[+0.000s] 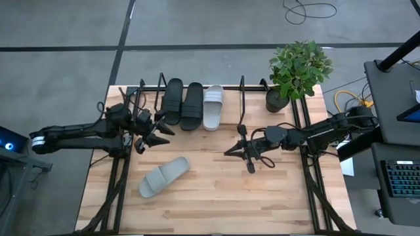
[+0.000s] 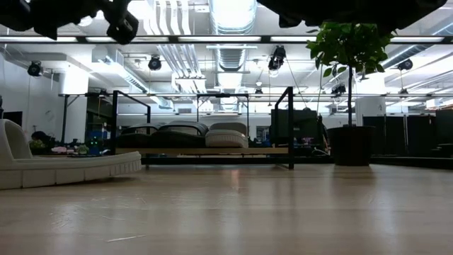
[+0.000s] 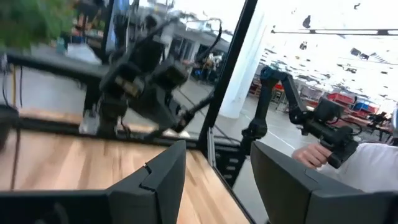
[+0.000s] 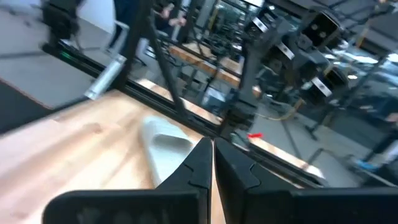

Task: Pick and place slides into the shelf
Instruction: Put the gray slipper on the shelf

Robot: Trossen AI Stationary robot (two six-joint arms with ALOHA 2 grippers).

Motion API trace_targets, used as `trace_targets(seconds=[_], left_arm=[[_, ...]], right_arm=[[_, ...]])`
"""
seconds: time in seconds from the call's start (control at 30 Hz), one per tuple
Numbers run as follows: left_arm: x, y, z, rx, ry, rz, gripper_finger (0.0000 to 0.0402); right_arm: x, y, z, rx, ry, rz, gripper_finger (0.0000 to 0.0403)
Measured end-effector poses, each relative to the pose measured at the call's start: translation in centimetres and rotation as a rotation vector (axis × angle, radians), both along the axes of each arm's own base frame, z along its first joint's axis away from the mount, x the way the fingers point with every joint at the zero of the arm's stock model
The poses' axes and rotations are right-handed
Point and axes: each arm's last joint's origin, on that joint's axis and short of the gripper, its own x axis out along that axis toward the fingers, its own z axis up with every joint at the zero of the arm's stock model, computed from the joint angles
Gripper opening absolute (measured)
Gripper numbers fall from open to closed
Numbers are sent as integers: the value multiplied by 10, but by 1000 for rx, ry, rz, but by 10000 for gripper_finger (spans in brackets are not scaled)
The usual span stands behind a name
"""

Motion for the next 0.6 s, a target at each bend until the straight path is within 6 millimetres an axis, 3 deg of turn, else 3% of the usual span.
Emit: trace_targets(seconds=[0.3,0.47,0.6], left_arm=[[3,-6,21,239,-79,233,166],[8,-14,25,496,133,452,166],[14,-27,31,621,279,477,166]], right_arm=[[1,-4,2,-104,-32,-118,9],[0,-5,4,-102,-45,-121,9],[-1,-5,4,-96,-42,-122,8]])
